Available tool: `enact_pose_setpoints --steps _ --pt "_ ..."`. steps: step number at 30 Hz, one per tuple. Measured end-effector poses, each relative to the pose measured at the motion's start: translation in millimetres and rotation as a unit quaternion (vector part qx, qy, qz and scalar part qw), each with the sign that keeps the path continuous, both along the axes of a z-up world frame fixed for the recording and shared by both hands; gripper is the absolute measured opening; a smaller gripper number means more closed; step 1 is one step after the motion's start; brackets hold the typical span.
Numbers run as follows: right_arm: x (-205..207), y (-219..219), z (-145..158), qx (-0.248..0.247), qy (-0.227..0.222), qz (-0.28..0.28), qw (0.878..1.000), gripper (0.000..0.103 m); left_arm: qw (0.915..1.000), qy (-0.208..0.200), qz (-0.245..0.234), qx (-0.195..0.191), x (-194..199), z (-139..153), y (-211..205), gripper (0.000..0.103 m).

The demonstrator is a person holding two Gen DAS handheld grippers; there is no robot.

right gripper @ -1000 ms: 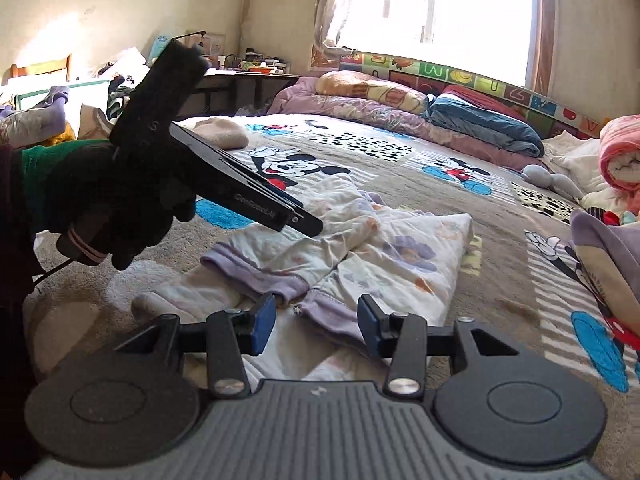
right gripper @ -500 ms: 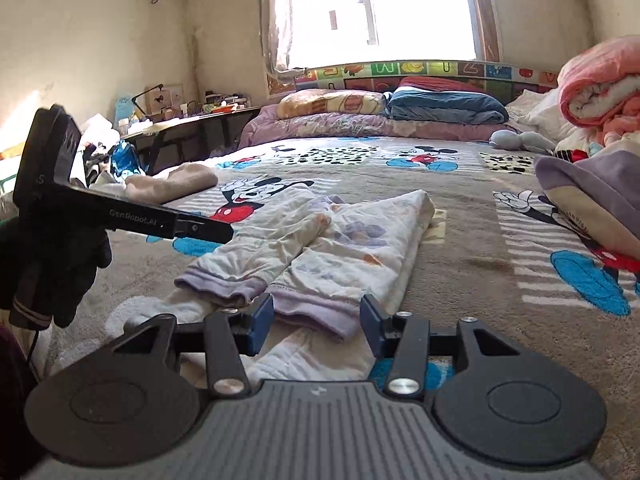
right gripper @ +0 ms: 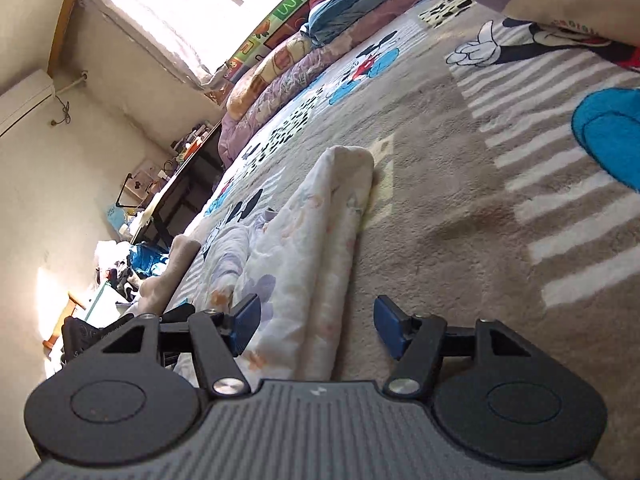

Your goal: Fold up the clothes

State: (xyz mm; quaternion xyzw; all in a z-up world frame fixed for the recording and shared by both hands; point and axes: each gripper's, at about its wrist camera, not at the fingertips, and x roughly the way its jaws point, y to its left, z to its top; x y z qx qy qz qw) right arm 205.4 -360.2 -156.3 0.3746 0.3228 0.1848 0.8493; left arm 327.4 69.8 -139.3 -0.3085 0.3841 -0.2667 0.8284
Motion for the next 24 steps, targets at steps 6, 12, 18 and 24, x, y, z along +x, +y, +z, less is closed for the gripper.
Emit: enact_pose_setpoints --steps 6,12,18,24 --pt "60.2 -11.7 -13.0 0.05 0.012 0.004 0.999 0.063 0.9998 0.012 -0.016 -0.009 45.2 -2.8 -7.4 0.057" --pt "108.8 -13.8 -13.7 0.052 0.022 0.01 0.998 0.063 0.9993 0.016 -0.034 -0.006 83.8 -4.3 -18.7 0.057" --pt "150.3 -9.6 -15.7 0.044 0.024 0.025 0.998 0.062 0.9988 0.018 -0.044 -0.008 111.1 -6.4 -25.0 0.055" --pt "156.1 -5.4 -17.3 0.021 0.012 0.033 0.999 0.05 0.9983 0.022 -0.054 -0.002 124.9 -11.3 -27.4 0.037"
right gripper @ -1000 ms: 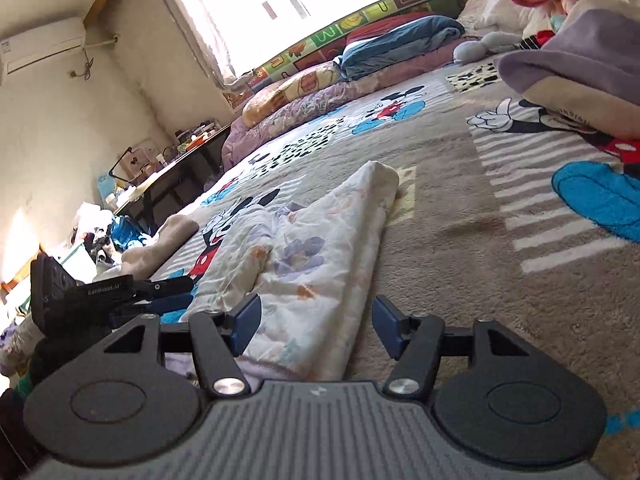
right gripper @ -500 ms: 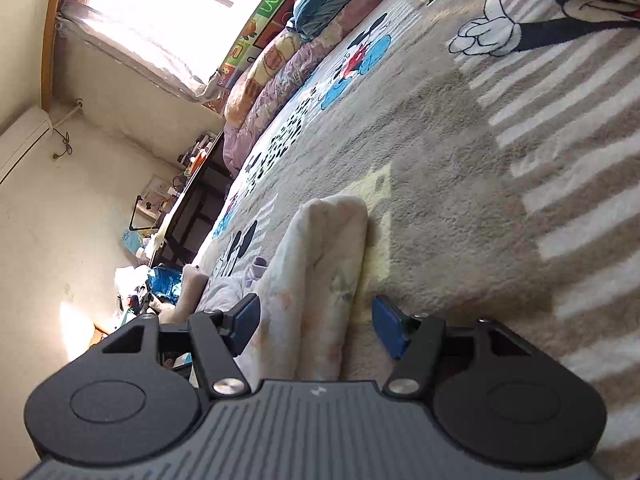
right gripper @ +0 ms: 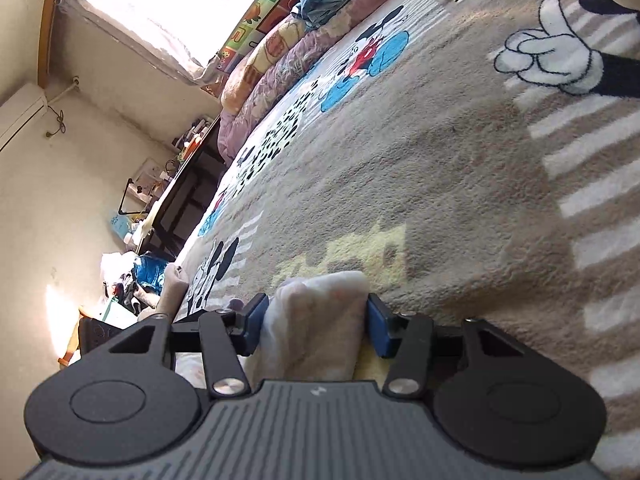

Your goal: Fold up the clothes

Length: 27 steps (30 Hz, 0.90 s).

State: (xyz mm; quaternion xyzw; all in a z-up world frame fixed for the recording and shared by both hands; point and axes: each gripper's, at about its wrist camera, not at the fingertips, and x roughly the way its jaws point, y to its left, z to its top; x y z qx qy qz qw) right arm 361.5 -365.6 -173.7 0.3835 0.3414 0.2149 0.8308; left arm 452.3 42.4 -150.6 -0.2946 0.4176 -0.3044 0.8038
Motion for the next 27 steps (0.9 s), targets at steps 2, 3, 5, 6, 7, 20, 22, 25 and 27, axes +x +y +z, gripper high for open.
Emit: enact_pose_setpoints --steps 2,3,5,6,7,20,22,25,27 --pt "-1.5 0.8 0.3 -0.005 -0.006 0.0 1.0 0.046 0.9999 -0.007 -0.001 0.011 -1.7 1.8 -2.5 0.034" --pt "-2.3 1.2 0.4 -0.007 -0.009 -0.001 1.0 0.043 0.9998 -0.011 -0.001 0.015 -3.1 3.3 -3.5 0.031" --pt "-4.4 2.1 1.5 -0.013 -0.016 -0.001 1.0 0.038 0.9992 -0.024 0.001 0.03 -7.2 8.8 -7.5 0.03" --pt "-6.9 2.5 4.1 -0.018 -0.023 -0.002 1.0 0.036 0.9988 -0.033 0.002 0.037 -9.5 11.8 -9.3 0.029" --pt "-9.5 2.9 6.7 -0.022 -0.03 -0.003 0.999 0.034 0.9981 -0.047 0.003 0.04 -13.6 16.2 -10.0 0.027" --pt "-82.6 12.3 90.0 -0.078 -0.196 0.006 0.978 0.032 0.9723 -0.23 -0.016 0.038 -97.1 97.3 -9.3 0.027" --pt "-101.6 15.5 103.4 -0.088 -0.215 0.012 0.973 0.032 0.9657 -0.254 -0.029 0.046 -120.5 109.8 -5.9 0.027" --pt "-137.5 21.7 118.8 -0.103 -0.237 0.021 0.966 0.032 0.9555 -0.285 -0.042 0.065 -160.1 124.9 -0.1 0.027" --pt "-161.8 26.9 126.4 -0.116 -0.25 0.023 0.961 0.032 0.9492 -0.3 -0.048 0.082 -187.4 129.3 3.1 0.028"
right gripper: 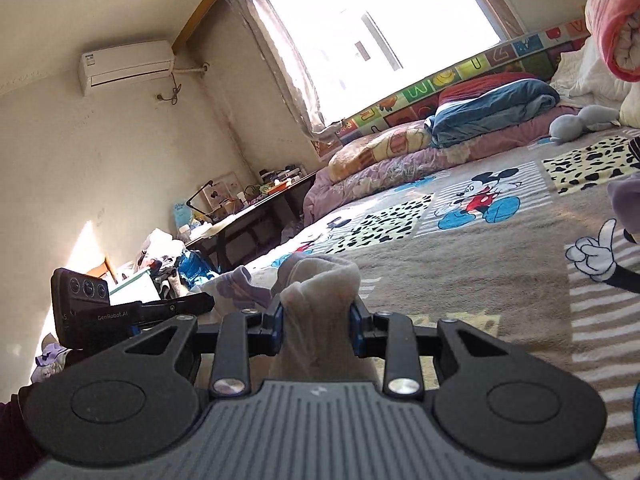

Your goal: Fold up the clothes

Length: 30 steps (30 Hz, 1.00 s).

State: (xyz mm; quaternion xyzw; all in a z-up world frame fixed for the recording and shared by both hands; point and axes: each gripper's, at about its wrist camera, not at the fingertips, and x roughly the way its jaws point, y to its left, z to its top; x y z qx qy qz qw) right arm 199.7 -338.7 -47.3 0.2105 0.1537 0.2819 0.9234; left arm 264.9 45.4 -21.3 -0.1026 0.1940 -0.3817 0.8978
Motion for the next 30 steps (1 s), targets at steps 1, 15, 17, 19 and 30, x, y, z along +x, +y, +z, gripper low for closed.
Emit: enact_pose_setpoints --steps 1,15,17,19,30 --pt "-13.5 3.3 2.3 -0.005 -0.005 -0.001 1.0 0.032 0.9999 -0.009 0.0 0.013 -14.1 1.4 0.1 0.028" --pt "-160.3 58.0 -14.5 -0.143 -0.024 -0.025 0.989 0.035 0.9666 -0.096 0.039 0.234 -163.1 -46.3 -31.1 0.027" --pt "-169.4 67.9 -24.1 -0.177 -0.021 -0.028 0.984 0.035 0.9534 -0.112 0.053 0.275 -175.5 -64.1 -44.0 0.027" --pt "-180.2 77.3 -35.2 -0.202 -0.018 -0.028 0.979 0.036 0.9391 -0.137 0.075 0.306 -188.8 -83.6 -55.0 0.027" --pt "-233.4 78.8 -31.3 -0.222 -0.058 -0.031 0.973 0.056 0.9543 -0.132 0.099 0.249 -204.7 -75.0 -31.6 0.033"
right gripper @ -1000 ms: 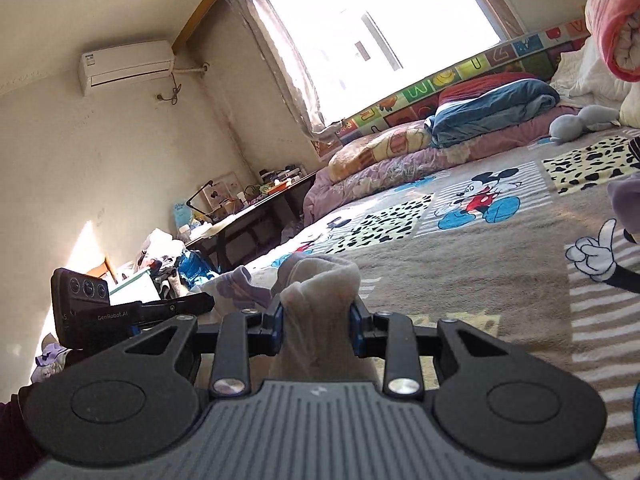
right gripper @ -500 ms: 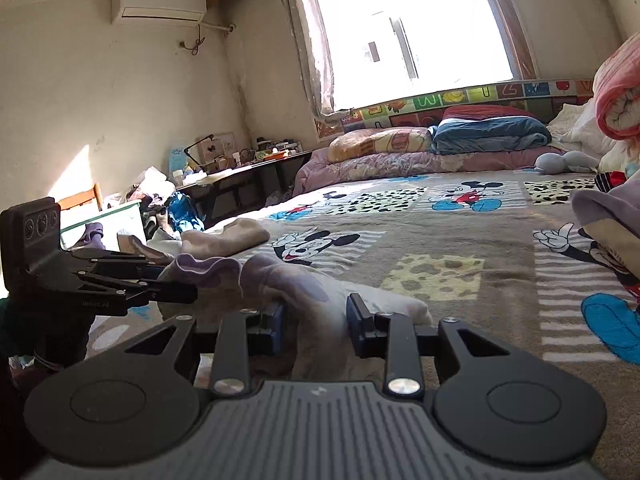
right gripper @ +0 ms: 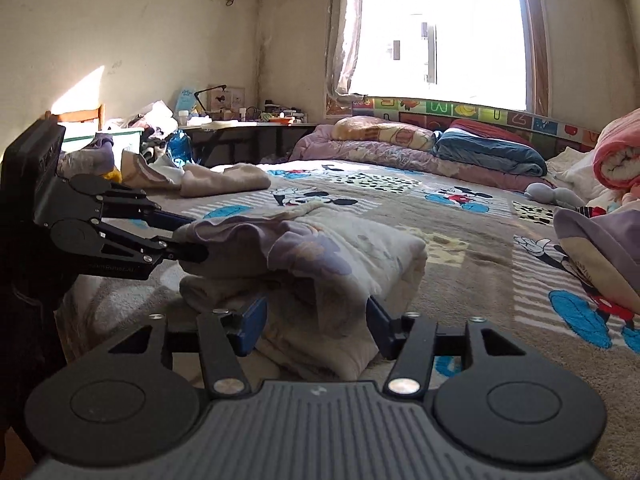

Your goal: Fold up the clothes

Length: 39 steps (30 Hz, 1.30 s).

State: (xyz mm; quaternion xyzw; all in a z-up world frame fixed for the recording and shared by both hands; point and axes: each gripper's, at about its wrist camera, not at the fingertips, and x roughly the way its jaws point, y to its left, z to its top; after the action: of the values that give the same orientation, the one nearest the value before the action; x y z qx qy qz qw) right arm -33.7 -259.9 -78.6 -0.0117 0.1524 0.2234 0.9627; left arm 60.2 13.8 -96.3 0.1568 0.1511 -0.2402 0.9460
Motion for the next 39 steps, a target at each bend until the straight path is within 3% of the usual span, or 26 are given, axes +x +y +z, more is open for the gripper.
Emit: enact_pose_setpoints --steps 4,7,9,13,17,21,23,25,29,36,39 --pt "5.8 -26.0 17.9 0.106 -0.014 -0.035 0.994 0.055 0.9948 0.009 -0.035 -0.095 -8.0 20.6 18.1 0.033" --pt "24.2 -36.2 20.5 0.145 -0.007 -0.05 0.988 0.055 0.9783 0.025 -0.03 -0.203 -3.2 37.1 31.5 0.034" --pt "37.4 -39.2 20.6 0.163 -0.006 -0.057 0.985 0.054 0.97 0.037 0.002 -0.24 11.1 43.3 31.9 0.034" --pt "65.4 -33.3 19.7 0.183 0.003 -0.053 0.982 0.052 0.9699 0.05 0.033 -0.236 38.4 47.6 14.6 0.034" --pt "87.2 -17.0 16.4 0.153 0.006 -0.041 0.987 0.052 0.9713 0.073 0.046 -0.222 61.9 35.7 -1.9 0.034" --pt "105.5 1.0 -9.7 0.097 0.038 -0.024 0.994 0.052 0.9777 0.11 0.035 -0.175 72.4 1.0 -19.4 0.035" --pt "103.0 12.6 -33.1 0.053 0.045 -0.018 0.997 0.052 0.9872 0.091 0.029 -0.128 66.7 -22.5 -27.7 0.036" --pt "92.6 29.3 -49.0 0.003 0.025 -0.015 1.0 0.055 0.9921 0.064 0.027 -0.104 60.5 -30.3 -32.3 0.038" --pt "87.4 48.4 -47.0 -0.052 0.03 -0.016 0.998 0.062 0.9939 0.061 0.023 -0.089 59.1 -33.8 -33.2 0.038" --pt "84.6 46.5 -47.2 -0.046 0.036 -0.015 0.998 0.062 0.9947 0.061 0.029 -0.078 64.5 -40.8 -36.7 0.038" --pt "68.5 32.0 -33.0 0.009 0.026 -0.018 0.999 0.06 0.9935 0.059 0.035 -0.09 59.6 -33.6 -31.9 0.038"
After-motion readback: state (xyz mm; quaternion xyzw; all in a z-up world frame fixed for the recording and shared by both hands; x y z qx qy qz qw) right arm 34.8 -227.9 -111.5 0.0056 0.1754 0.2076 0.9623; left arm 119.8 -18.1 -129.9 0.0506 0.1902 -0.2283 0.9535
